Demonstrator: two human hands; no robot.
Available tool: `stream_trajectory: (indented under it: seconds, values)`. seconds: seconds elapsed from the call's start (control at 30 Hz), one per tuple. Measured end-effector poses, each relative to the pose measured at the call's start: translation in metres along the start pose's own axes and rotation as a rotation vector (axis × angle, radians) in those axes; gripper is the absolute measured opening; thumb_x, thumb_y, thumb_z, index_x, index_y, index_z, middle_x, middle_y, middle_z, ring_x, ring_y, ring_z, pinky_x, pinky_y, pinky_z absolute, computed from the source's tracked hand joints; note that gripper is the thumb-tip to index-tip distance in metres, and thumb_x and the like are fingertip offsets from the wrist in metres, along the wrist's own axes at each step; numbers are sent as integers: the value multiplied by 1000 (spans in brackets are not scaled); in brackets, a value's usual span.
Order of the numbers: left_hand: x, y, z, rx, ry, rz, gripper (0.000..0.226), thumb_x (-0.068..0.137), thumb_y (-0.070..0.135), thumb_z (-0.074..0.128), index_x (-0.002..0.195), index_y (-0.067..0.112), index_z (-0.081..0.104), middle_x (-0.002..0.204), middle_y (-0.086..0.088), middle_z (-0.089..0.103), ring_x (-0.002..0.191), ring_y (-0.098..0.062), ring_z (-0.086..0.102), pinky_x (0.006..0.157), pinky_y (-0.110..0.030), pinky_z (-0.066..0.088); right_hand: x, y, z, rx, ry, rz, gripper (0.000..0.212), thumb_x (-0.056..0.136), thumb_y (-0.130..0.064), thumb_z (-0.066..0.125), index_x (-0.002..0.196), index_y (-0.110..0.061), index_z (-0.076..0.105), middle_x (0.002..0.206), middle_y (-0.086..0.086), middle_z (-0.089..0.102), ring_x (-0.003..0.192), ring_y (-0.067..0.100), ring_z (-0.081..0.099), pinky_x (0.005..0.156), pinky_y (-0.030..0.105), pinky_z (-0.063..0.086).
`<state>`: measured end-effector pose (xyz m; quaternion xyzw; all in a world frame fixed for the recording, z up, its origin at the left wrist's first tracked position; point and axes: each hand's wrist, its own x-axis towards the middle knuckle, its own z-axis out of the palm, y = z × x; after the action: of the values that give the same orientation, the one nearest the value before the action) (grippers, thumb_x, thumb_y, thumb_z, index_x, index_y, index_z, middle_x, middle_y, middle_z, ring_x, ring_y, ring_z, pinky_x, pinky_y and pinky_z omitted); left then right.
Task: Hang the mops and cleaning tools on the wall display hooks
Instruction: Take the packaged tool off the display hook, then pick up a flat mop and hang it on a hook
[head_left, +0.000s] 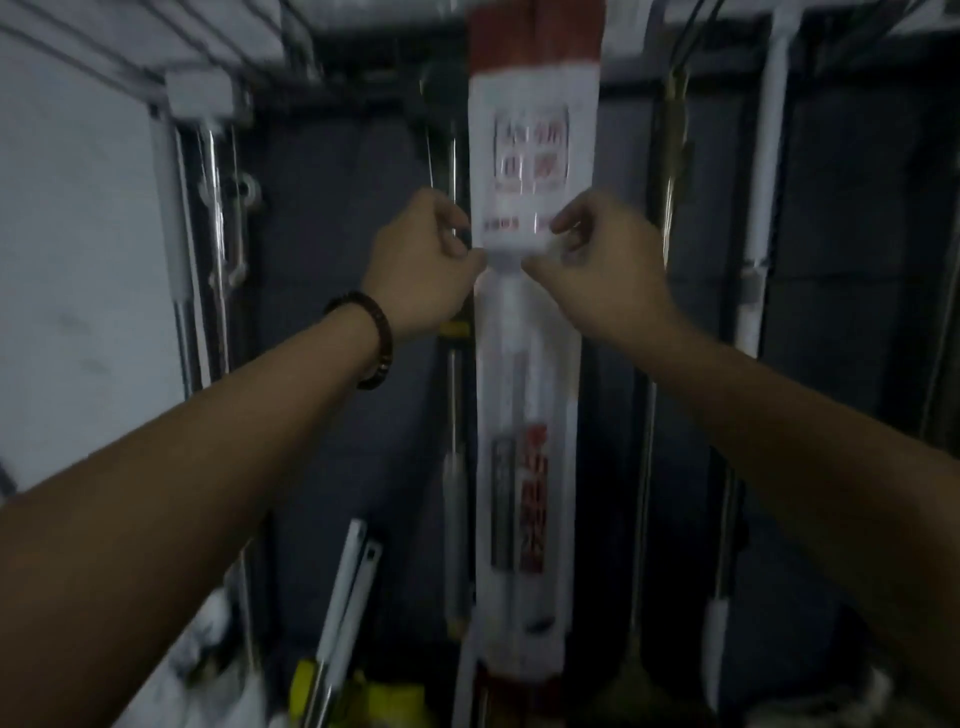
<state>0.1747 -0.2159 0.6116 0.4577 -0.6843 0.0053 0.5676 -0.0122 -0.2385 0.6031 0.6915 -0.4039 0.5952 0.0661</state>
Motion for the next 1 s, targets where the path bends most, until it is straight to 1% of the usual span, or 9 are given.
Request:
stream_trajectory:
  seconds: [0.13,0.33,0.4,0.47,0.6,0.73,0.8,0.9,1.0]
  values:
    - [-121,-51,21,-4,-77,-40,31,92,23,76,113,16,54,83,13,62,69,5,58,63,-8,44,-115,15,15,135,-170,140,20,91,-26,82,97,-18,66,81,-6,66,71,0,64,63,8,51]
    - [-305,-135,55,18,-183,-287,26,91,21,76,99,26,52,80,15,59,68,1,55,63,-4,39,-297,75,25,69,-343,425,16,95,-26,78,98,-10,74,92,-3,75,83,10,69,72,5,51]
    - [-363,-160,70,22,-255,-398,21,89,16,75,101,23,59,83,14,63,75,-4,61,70,-15,48,-356,97,27,34,-383,540,16,94,-19,79,90,-6,72,84,4,74,77,17,68,67,9,50]
    - [-416,-180,83,-24,-383,-521,18,86,24,71,101,27,62,89,5,69,80,-17,67,73,-37,57,-411,113,33,41,-471,699,20,96,-16,76,85,-2,68,79,12,70,73,21,65,67,26,49]
    - [-503,-197,102,-51,-662,-772,17,95,24,70,102,27,55,103,-14,70,84,-25,65,71,-33,48,-507,135,46,-40,-818,951,26,102,-22,69,77,-22,62,65,-7,53,57,6,51,62,25,43]
    - [-563,-200,115,-32,-851,-930,15,102,20,62,114,10,65,108,-10,71,95,-25,65,74,-25,48,-570,153,63,39,-962,1277,15,100,-12,72,88,-4,66,74,8,63,59,18,59,47,20,50]
    - [-588,-199,119,-25,-914,-970,8,104,16,58,97,17,61,90,2,63,86,-20,62,65,-14,45,-589,162,75,101,-989,1453,18,97,-11,75,82,-8,66,85,14,68,65,24,66,53,25,55]
    - [-617,-196,129,11,-976,-1058,4,101,18,60,100,14,61,91,-2,61,86,-23,61,67,-25,47,-602,181,95,92,-1034,1619,16,99,-13,73,88,-10,62,99,14,66,78,27,67,53,30,56]
    - [-639,-193,142,52,-966,-1124,9,99,19,63,105,13,64,103,-11,67,96,-27,64,80,-36,51,-611,206,120,36,-1154,1628,14,101,-22,72,101,-11,62,113,15,66,102,36,69,84,48,64]
